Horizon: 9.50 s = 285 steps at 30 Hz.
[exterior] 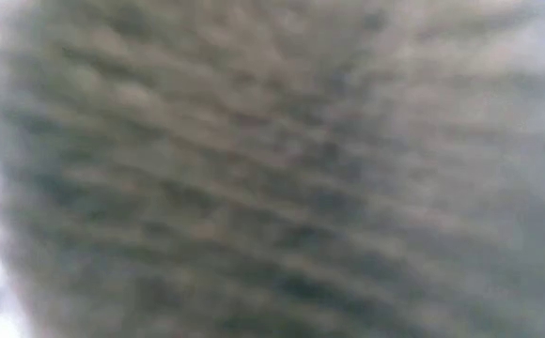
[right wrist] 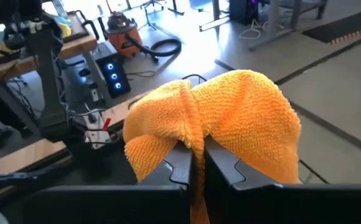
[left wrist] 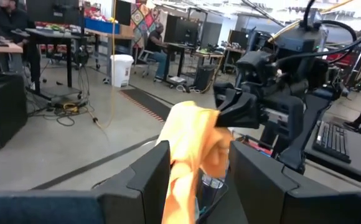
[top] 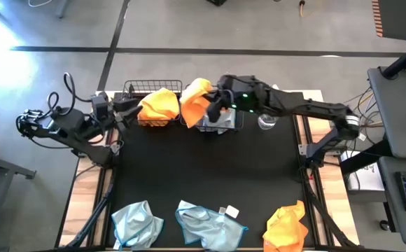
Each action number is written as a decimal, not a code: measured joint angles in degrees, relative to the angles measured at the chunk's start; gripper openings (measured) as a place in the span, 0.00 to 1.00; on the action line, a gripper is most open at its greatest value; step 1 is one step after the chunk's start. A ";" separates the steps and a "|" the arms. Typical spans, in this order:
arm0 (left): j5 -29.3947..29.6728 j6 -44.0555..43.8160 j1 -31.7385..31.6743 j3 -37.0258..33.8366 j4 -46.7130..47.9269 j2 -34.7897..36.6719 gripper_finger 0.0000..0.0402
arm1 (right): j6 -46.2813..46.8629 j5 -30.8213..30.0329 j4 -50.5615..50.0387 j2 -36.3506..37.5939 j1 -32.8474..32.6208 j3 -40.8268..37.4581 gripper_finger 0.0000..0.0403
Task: Sort microfiber towel by color & place in baskets
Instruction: Put the yellow microfiber cloth into the left black wire basket
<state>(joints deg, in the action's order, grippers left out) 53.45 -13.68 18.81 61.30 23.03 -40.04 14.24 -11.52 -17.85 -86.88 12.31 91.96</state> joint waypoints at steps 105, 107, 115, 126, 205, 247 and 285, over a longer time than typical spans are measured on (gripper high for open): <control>-10.29 12.80 0.02 -0.02 0.63 14.63 0.38 | 1.37 2.63 1.88 -35.26 3.75 28.28 0.03; -10.27 12.82 0.01 -0.02 0.63 14.63 0.38 | 0.19 2.54 1.88 -35.26 3.75 28.28 0.03; -10.27 12.86 0.02 -0.02 0.65 14.63 0.38 | 0.04 2.48 3.61 -35.25 3.86 28.30 0.03; -10.22 11.77 0.00 -0.02 1.56 14.63 0.38 | -2.90 2.46 3.56 -35.25 4.22 28.24 0.05; -11.60 -7.63 0.00 -0.04 -1.65 1.42 0.38 | 21.36 5.01 -72.22 -18.92 -27.80 41.11 0.33; -16.50 -7.84 0.02 -0.04 -6.28 0.35 0.38 | 68.96 19.51 -72.19 -12.63 -52.95 23.66 0.33; -23.03 -6.42 0.00 -0.04 -6.06 6.37 0.38 | 85.29 33.10 -42.01 -2.51 -59.81 -26.51 0.33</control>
<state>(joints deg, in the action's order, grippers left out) 30.41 -20.10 18.81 61.25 16.97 -33.67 99.53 21.58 -59.85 -89.38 -47.51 65.46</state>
